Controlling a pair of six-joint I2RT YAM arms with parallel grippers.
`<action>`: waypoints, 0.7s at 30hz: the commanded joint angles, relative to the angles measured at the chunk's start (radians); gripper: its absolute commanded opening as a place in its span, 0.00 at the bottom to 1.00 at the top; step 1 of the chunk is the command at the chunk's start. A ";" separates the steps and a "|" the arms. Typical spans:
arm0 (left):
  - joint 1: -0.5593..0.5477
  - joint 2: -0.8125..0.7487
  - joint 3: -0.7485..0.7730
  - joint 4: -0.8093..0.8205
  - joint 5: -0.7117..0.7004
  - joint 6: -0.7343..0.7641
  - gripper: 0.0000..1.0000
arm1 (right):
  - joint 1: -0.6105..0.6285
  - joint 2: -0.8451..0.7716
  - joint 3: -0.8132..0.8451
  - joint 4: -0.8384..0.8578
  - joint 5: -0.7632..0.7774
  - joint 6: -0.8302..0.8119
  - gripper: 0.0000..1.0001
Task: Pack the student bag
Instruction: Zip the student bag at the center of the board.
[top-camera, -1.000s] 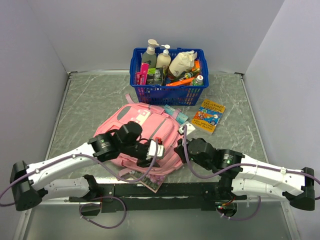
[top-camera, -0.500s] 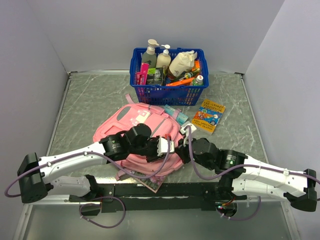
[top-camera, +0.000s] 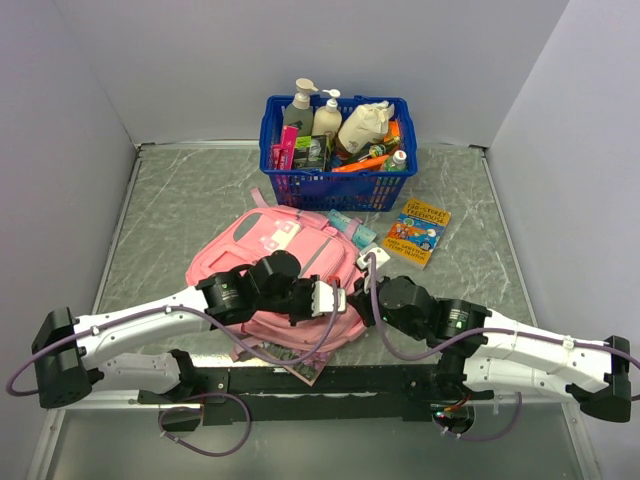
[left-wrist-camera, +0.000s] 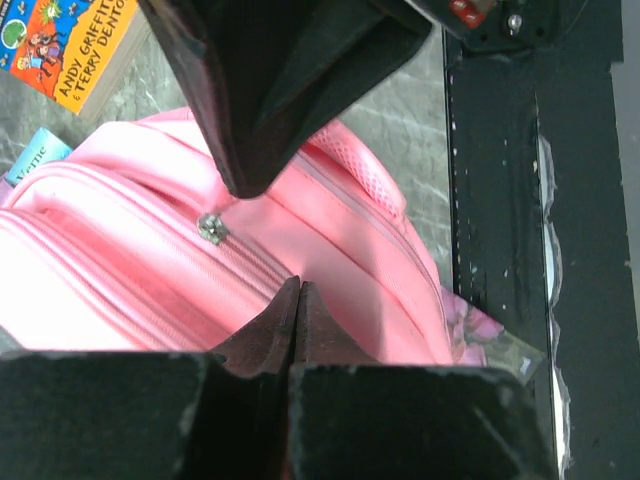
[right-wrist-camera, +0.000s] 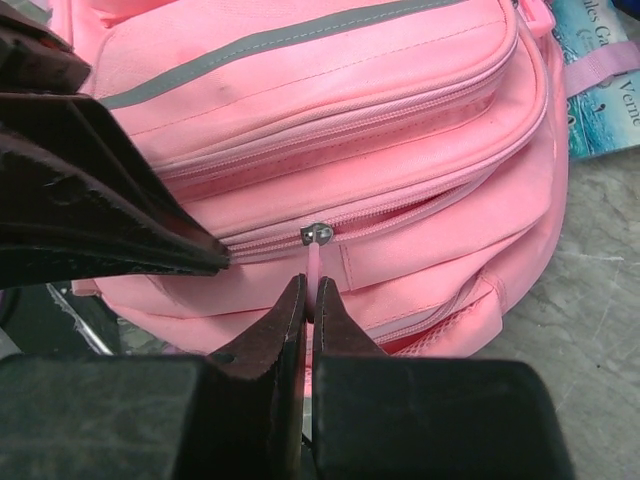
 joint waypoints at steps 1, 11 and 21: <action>-0.002 -0.037 0.012 -0.057 -0.004 0.061 0.01 | -0.027 0.017 0.024 0.076 0.047 -0.025 0.00; 0.000 -0.029 0.014 0.001 -0.053 -0.101 0.56 | -0.047 -0.008 0.010 0.077 0.004 -0.009 0.00; -0.005 0.033 -0.033 0.089 -0.120 -0.247 0.51 | -0.045 -0.054 0.007 0.091 -0.037 -0.002 0.00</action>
